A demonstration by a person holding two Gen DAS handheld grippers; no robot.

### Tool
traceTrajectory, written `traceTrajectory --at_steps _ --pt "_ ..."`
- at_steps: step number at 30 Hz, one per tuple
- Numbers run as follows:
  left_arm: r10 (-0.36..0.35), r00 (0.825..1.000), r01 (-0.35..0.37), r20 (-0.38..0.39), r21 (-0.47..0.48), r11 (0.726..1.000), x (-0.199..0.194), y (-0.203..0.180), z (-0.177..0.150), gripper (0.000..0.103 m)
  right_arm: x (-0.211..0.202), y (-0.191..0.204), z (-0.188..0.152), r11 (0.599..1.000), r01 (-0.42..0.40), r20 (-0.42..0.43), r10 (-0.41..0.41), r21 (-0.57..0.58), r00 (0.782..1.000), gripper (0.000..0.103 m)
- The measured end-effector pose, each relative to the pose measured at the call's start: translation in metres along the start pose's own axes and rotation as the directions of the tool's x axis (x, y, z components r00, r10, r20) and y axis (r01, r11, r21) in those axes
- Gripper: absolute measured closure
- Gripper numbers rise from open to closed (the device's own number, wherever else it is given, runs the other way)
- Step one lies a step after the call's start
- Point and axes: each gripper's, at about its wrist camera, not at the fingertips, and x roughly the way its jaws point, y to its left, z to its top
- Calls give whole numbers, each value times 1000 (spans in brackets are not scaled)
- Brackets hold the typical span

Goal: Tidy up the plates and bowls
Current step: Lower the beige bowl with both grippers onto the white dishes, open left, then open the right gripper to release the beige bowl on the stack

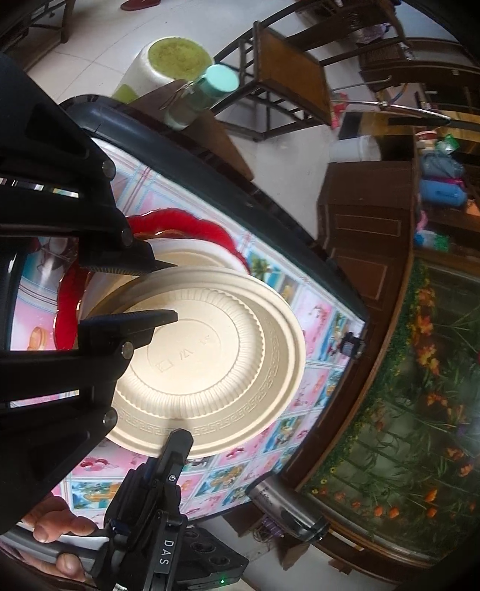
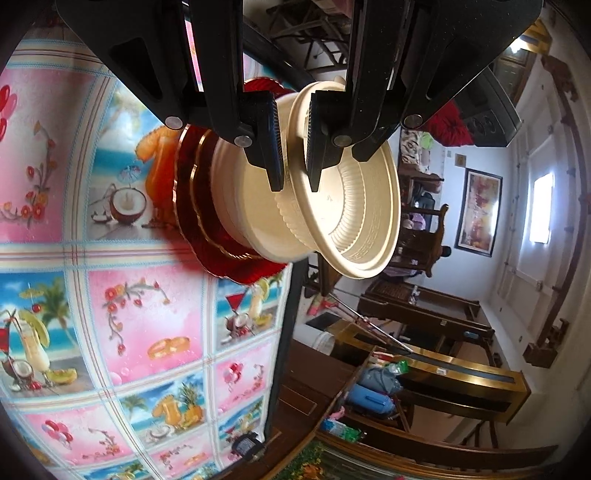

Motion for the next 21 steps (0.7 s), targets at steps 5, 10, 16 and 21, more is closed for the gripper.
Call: traceTrajectory --at_steps 5,10,16,21 --pt "3 1000 -3 -25 0 1000 3 3 -2 85 4 -1 1 1000 12 -5 -12 -8 1000 89" --pt "-1 999 0 -41 -6 1000 3 8 -1 82 3 -1 2 999 33 17 -32 -14 999 87" --pt "43 999 -43 -21 1 999 -5 14 -2 61 1 -6 5 999 39 18 -39 -2 999 87" --pt "72 997 -72 -27 8 997 -1 15 -5 56 4 -5 4 999 32 10 -32 -8 999 87"
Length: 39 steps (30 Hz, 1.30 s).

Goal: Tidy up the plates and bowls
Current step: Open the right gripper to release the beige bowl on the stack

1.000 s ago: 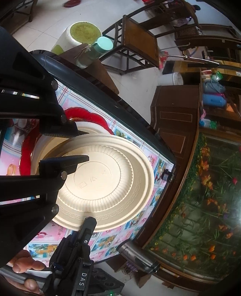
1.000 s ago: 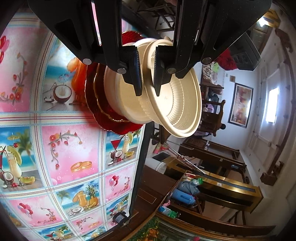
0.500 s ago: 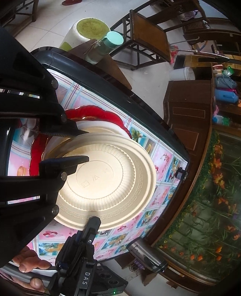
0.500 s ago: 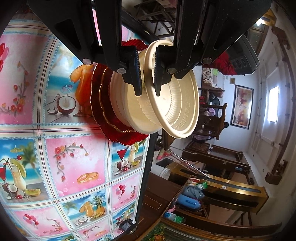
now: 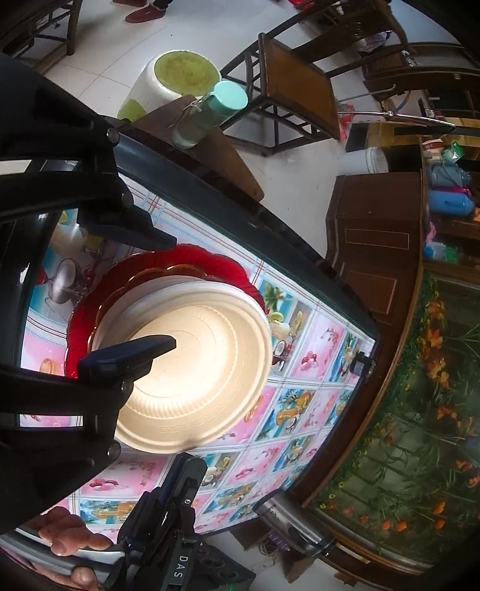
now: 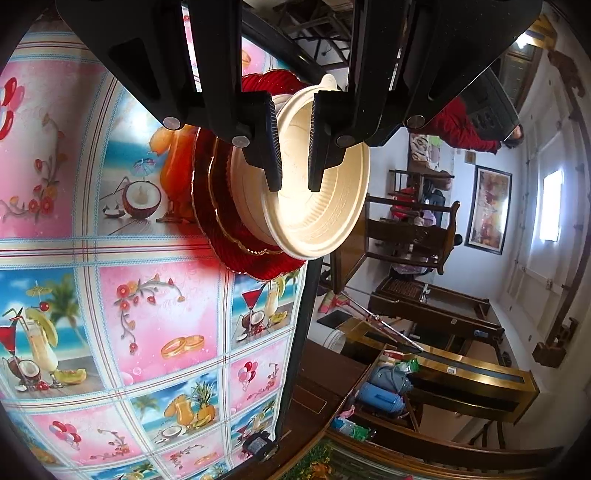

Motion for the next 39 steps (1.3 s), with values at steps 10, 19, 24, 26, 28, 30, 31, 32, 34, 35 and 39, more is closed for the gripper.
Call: traceTrajectory --at_steps 10,19,24,26,28,30,31,32,34,35,39 --pt "157 978 -167 136 63 984 -20 -13 -2 56 -3 -2 -1 1000 -5 19 5 5 1000 87" --pt "181 961 -203 209 89 975 -33 -28 -6 50 -8 1 -4 1000 -9 20 9 -19 1000 87" --pt "186 954 -210 235 81 974 -38 -32 -8 42 -12 3 -6 999 -20 22 21 -47 1000 81" --pt "189 948 -214 254 73 974 -42 -33 -11 37 -15 5 -10 997 -15 30 18 -77 999 71" --pt "188 943 -215 276 71 974 -46 -35 -14 29 -18 9 -15 992 -15 39 20 -126 999 70" --pt "182 935 -215 304 77 974 -48 -38 -18 21 -23 13 -22 981 -15 52 26 -191 998 70" --pt "180 932 -216 315 82 973 -49 -40 -20 21 -24 14 -25 977 -11 61 24 -215 998 70" --pt "177 929 -216 325 87 972 -49 -42 -23 21 -27 16 -29 968 0 77 20 -252 997 70" --pt "164 934 -205 316 102 973 -47 -46 -26 20 -32 21 -37 950 13 107 21 -313 994 70" --pt "153 940 -193 305 108 975 -45 -48 -27 20 -34 23 -42 938 15 118 27 -347 993 70" --pt "141 941 -175 309 86 981 -44 -48 -39 20 -42 33 -60 890 25 155 51 -455 987 70"
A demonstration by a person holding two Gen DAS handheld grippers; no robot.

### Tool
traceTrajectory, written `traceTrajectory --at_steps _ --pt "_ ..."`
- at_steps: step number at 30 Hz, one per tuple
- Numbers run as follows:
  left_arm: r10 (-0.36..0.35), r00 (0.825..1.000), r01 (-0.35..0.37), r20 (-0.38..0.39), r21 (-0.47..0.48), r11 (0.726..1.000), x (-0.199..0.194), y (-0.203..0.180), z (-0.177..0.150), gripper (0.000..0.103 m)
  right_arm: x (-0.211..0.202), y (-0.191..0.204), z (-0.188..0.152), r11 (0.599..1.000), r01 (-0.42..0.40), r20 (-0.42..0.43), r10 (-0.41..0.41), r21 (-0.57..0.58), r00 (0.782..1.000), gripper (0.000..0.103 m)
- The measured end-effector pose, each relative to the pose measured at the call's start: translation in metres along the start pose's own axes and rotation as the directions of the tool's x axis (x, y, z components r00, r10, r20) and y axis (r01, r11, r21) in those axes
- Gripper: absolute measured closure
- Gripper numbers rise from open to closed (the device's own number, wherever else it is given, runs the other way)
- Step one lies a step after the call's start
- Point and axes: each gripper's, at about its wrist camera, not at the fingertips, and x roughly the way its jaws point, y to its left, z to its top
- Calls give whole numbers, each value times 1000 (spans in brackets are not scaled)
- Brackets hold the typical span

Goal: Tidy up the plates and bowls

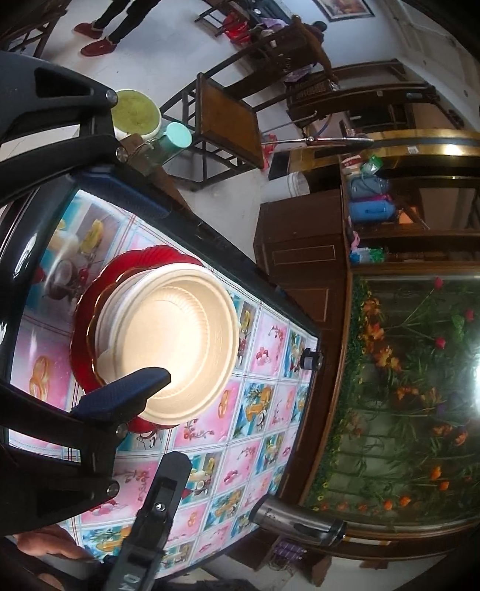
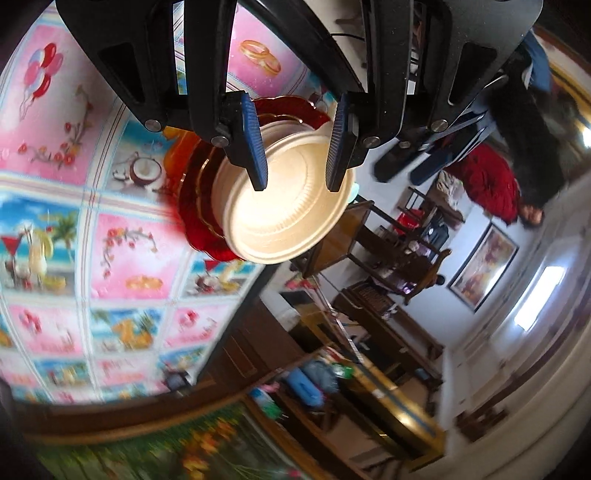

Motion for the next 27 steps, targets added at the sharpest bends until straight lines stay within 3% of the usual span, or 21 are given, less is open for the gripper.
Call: traceTrajectory --at_steps 4,10,12,15,21,27 --pt "50 997 -49 62 -15 999 -11 3 -8 20 -4 12 -11 997 12 27 -10 -79 1000 70" --pt "115 985 -116 127 6 993 -22 5 -16 15 5 14 -18 995 10 7 -9 -98 1000 70" --pt "129 978 -134 166 15 991 -28 3 -18 0 7 17 -20 994 12 2 -12 -109 1000 70" --pt "149 966 -158 212 24 987 -34 2 -19 0 8 21 -22 992 16 0 -16 -126 1000 70" --pt "101 972 -104 211 2 995 -33 6 -17 0 7 25 -24 991 27 15 -25 -130 1000 70" --pt "96 974 -105 205 32 994 -31 -2 -20 0 7 25 -23 993 38 21 -35 -111 999 70"
